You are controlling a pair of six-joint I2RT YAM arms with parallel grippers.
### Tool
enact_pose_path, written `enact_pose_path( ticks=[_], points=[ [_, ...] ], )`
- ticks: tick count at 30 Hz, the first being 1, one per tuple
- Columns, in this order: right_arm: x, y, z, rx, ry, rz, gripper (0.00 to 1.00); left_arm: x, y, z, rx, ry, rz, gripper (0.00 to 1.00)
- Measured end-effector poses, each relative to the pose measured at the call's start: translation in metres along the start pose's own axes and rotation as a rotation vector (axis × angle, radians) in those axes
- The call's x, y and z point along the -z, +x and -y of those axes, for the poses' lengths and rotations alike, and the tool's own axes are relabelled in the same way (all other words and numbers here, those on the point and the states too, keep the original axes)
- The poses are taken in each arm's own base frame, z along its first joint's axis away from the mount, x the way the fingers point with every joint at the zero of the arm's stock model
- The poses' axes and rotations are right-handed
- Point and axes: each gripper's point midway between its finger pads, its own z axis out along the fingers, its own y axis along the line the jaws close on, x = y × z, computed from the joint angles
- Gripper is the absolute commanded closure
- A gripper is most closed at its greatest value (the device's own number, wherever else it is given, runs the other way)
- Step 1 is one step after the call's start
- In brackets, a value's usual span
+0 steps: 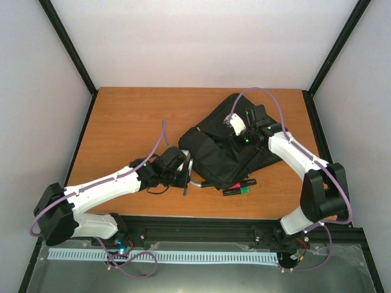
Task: Pack the student bag
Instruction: Pick up the stationery from the center of the board, then place the stationery in the student bag.
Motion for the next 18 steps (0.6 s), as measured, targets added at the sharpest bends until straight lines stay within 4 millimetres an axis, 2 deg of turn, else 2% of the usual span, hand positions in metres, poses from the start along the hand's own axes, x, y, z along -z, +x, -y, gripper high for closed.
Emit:
enact_pose_path(
  ticks=[5, 9, 11, 13, 18],
  points=[
    [0.008, 0.001, -0.001, 0.004, 0.014, 0.01, 0.97, -0.001, -0.053, 0.046, -0.04, 0.101, 0.115, 0.99],
    [0.009, 0.003, -0.002, 0.008, 0.016, 0.014, 0.97, -0.018, -0.096, 0.076, -0.056, 0.161, 0.171, 0.99],
    [0.009, 0.003, -0.003, 0.009, 0.016, 0.015, 0.97, -0.031, -0.107, 0.08, -0.048, 0.187, 0.174, 0.99],
    [0.011, 0.002, -0.003, 0.011, 0.018, 0.019, 0.97, -0.047, -0.112, 0.076, -0.032, 0.195, 0.162, 0.99],
    [0.023, -0.004, -0.004, 0.028, 0.038, 0.047, 0.97, -0.084, -0.114, 0.065, -0.004, 0.225, 0.099, 0.99]
  ],
)
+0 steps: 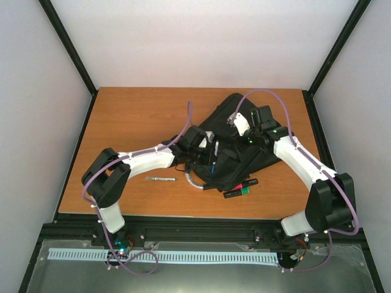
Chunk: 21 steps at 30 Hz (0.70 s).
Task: Pack the student bag
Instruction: Place the stationery in the student bag.
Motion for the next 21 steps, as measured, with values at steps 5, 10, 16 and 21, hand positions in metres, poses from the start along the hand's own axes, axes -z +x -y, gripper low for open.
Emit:
enact_pose_path(
  ticks=[5, 10, 16, 21],
  points=[
    [0.004, -0.002, 0.0, 0.018, 0.006, 0.01, 0.97, -0.021, -0.004, 0.013, -0.007, 0.09, -0.041, 0.99],
    [0.003, 0.001, 0.0, 0.02, 0.0, 0.006, 0.97, -0.029, -0.015, 0.033, -0.029, 0.174, -0.047, 0.79],
    [0.002, 0.001, -0.002, 0.02, -0.008, 0.006, 0.97, -0.027, -0.038, 0.052, -0.071, 0.206, -0.01, 0.6],
    [0.002, 0.001, -0.002, 0.019, -0.011, 0.007, 0.97, -0.017, -0.032, 0.045, -0.058, 0.173, -0.011, 0.61]
  ],
)
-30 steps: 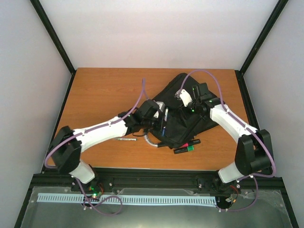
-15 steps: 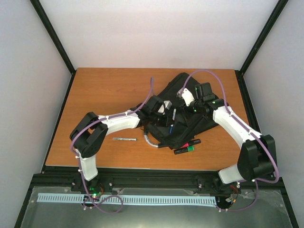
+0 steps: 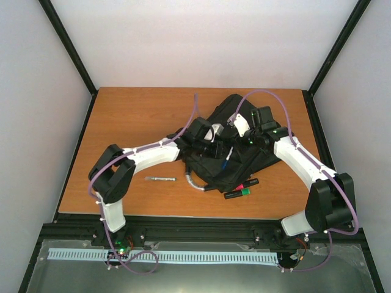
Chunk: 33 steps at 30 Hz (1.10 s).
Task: Pack the student bag
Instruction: Place the stationery in the student bag.
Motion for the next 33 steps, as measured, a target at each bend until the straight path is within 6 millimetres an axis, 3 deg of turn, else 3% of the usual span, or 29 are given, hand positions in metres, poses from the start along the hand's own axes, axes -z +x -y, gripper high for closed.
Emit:
enact_pose_path(
  ticks=[4, 7, 12, 16, 26, 33],
  points=[
    [0.0, 0.0, 0.0, 0.001, -0.002, 0.001, 0.97, 0.02, 0.019, 0.004, 0.0, -0.008, -0.013, 0.56],
    [0.0, 0.0, 0.0, 0.004, -0.003, 0.001, 0.97, 0.028, 0.033, 0.017, -0.023, 0.004, -0.028, 0.56],
    [0.0, 0.0, 0.0, 0.01, -0.003, 0.001, 0.97, 0.024, 0.066, 0.031, -0.06, 0.0, -0.085, 0.69],
    [0.0, 0.0, -0.001, 0.01, -0.005, 0.002, 0.97, 0.021, 0.084, 0.018, -0.044, -0.056, -0.122, 0.77],
    [-0.002, 0.001, -0.002, 0.007, -0.016, 0.0, 0.97, 0.007, 0.087, -0.008, -0.016, -0.149, -0.121, 0.93],
    [-0.002, 0.001, -0.002, 0.006, -0.018, 0.0, 0.97, -0.011, 0.065, -0.009, -0.015, -0.185, -0.079, 0.99]
  ],
)
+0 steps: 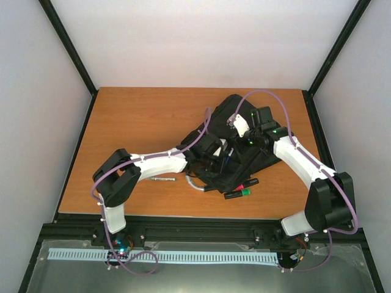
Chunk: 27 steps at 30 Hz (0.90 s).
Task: Pack the student bag
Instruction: Place the stationery in the student bag.
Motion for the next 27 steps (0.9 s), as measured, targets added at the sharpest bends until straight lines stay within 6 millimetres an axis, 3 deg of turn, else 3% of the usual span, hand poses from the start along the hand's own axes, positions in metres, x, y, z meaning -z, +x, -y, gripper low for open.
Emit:
enact_pose_path(
  ticks=[14, 19, 27],
  points=[
    [0.0, 0.0, 0.001, -0.003, -0.002, 0.002, 0.97, -0.016, -0.072, -0.005, 0.143, -0.008, 0.233, 0.99],
    [-0.001, 0.001, 0.001, -0.006, -0.007, 0.001, 0.97, -0.022, -0.086, 0.0, 0.171, 0.038, 0.277, 0.99],
    [0.0, 0.001, 0.003, -0.011, -0.01, 0.007, 0.97, -0.027, -0.086, 0.006, 0.178, 0.102, 0.271, 0.98]
  ],
)
